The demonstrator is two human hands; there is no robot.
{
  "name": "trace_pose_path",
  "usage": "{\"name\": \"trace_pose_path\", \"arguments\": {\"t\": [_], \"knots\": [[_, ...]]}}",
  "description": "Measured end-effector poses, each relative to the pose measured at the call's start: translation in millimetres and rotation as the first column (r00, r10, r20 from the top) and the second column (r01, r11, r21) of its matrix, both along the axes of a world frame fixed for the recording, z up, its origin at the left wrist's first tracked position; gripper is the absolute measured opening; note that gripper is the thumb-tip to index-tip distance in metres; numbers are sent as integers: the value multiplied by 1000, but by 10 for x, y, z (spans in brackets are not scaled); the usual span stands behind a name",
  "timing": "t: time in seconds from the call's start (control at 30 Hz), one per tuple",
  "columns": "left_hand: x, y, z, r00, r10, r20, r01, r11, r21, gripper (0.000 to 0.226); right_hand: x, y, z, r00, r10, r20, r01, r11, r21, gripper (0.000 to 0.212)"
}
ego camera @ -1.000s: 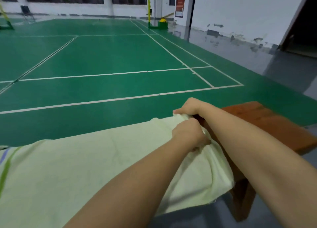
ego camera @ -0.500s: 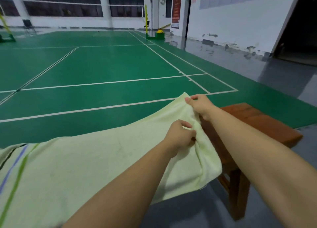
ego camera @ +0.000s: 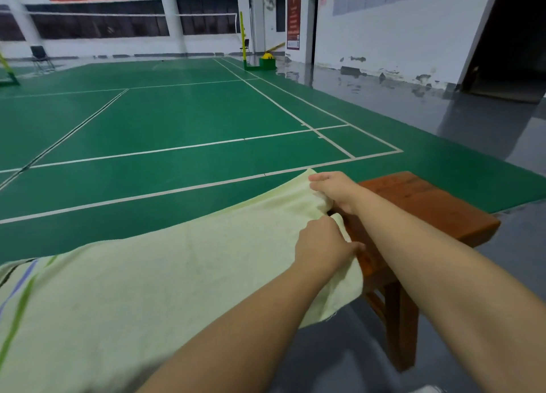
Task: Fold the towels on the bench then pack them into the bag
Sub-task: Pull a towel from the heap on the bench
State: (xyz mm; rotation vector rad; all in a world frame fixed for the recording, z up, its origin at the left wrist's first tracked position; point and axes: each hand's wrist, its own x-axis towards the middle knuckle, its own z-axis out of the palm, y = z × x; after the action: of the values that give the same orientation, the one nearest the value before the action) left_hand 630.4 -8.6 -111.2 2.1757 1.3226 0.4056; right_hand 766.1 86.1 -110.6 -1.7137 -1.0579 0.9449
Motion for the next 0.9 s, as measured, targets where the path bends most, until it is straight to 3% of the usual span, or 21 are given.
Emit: {"name": "trace_pose_path", "arguments": {"t": [0.1,0.17,0.23,0.3,0.37,0.47,0.57,0.63,0.73,0.8,0.9], "knots": [[29,-4,17,998,24,-66,-27,999,-42,44,34,13,-38,999,2,-37,-2,1000,2,36],[35,12,44,996,-3,-89,-4,997,-82,33,64,17,-70,996,-11,-83,11,1000,1,34],[19,42,64,995,-62,-80,53,992,-112,19,87,14,-91,994,-20,-112,20,1000,3,30],[-56,109,68,996,-93,4,92,970,-223,23,114,10,-107,989,-33,-147,36,999,16,32],[-174,209,76,977,8,215,90,892,-443,20,140,-8,-107,980,-27,-195,30,999,15,41],[-347,277,150,831,272,486,153,727,-670,25,191,-51,-110,966,-2,-259,6,1000,14,61],[-444,266,203,731,423,535,157,658,-736,29,186,-108,-75,946,-10,-323,20,999,30,69],[-478,251,209,755,426,499,142,637,-758,22,168,-147,-24,931,-12,-364,30,999,44,69],[-484,269,158,850,268,454,110,752,-650,50,166,-172,18,921,-36,-388,62,997,55,73],[-447,223,140,879,197,434,95,820,-565,50,188,-187,53,925,-60,-375,90,994,62,77],[-314,157,106,882,182,435,84,847,-524,45,236,-263,139,930,-83,-357,120,989,83,77]]}}
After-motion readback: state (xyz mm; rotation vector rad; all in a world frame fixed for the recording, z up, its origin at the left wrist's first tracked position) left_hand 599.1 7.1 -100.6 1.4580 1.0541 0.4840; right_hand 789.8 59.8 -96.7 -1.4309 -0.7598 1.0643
